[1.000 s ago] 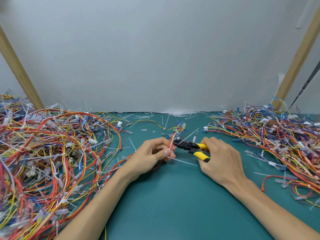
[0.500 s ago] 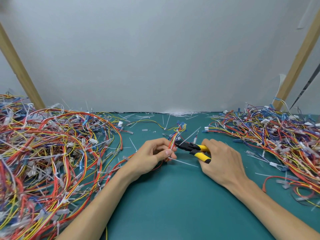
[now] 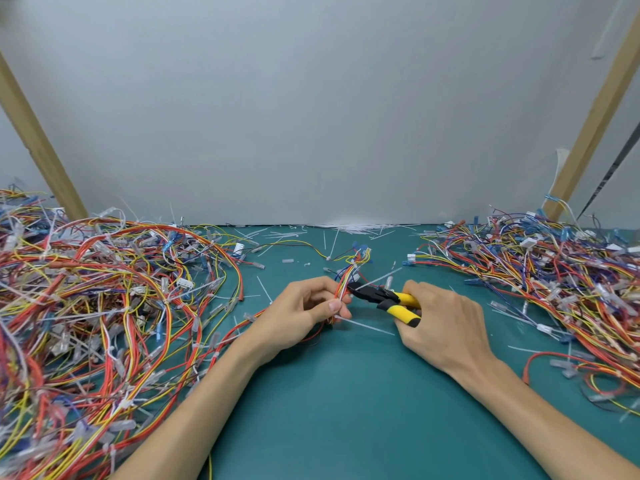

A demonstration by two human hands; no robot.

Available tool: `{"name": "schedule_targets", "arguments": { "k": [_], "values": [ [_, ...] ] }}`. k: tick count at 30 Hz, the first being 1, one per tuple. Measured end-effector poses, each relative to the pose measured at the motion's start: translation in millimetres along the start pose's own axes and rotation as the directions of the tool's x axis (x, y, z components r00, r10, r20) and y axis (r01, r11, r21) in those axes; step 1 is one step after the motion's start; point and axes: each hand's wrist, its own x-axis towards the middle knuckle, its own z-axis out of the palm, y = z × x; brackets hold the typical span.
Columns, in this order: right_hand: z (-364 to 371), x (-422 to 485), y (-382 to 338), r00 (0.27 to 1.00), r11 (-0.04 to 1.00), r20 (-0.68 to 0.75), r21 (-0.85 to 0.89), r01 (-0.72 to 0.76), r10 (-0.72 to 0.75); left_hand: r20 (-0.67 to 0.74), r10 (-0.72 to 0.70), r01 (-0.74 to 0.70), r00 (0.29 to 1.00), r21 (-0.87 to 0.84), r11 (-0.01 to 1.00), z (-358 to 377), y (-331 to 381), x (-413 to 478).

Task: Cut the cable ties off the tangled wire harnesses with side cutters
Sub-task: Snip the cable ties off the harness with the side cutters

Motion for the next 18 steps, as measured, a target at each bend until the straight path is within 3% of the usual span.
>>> {"name": "schedule_targets", "arguments": {
  "k": [18],
  "values": [
    [-0.3,0.4,-0.8,1.000,1.000,0.017,-0.012,-0.002,0.002,0.002,-0.001,0.001,1.000,0.008,1.000,0.1,0.4,-0.3]
  ]
}}
